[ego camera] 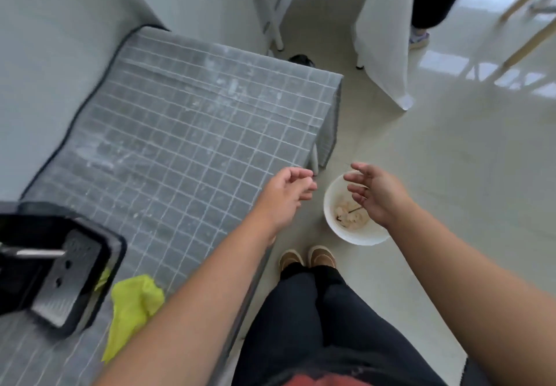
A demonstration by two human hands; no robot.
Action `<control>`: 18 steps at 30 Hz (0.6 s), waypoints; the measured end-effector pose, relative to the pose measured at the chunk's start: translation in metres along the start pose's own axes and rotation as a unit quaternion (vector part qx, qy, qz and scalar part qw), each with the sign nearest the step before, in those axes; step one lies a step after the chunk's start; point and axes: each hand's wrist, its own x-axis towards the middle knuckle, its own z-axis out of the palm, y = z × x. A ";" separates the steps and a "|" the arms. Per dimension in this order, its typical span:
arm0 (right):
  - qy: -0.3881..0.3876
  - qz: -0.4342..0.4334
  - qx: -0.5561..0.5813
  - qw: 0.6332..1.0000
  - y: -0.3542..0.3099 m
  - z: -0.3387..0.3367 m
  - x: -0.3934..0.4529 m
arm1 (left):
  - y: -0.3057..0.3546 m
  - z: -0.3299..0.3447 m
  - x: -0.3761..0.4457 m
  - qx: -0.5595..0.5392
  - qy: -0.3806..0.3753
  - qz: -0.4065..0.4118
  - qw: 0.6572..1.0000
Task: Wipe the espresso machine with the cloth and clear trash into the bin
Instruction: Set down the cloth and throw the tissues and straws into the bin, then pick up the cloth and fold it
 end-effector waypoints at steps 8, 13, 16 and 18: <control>-0.194 -0.079 -0.254 0.944 0.026 0.142 -0.075 | -0.049 -0.099 -0.103 -0.108 0.223 0.022 0.969; -0.308 -0.054 -0.406 0.859 0.082 0.200 -0.116 | -0.117 -0.139 -0.158 -0.091 0.334 0.004 0.938; -0.321 -0.053 -0.473 0.819 0.122 0.226 -0.125 | -0.161 -0.160 -0.189 -0.068 0.415 -0.053 0.906; -0.321 -0.064 -0.508 0.797 0.148 0.241 -0.127 | -0.194 -0.174 -0.203 -0.031 0.468 -0.113 0.876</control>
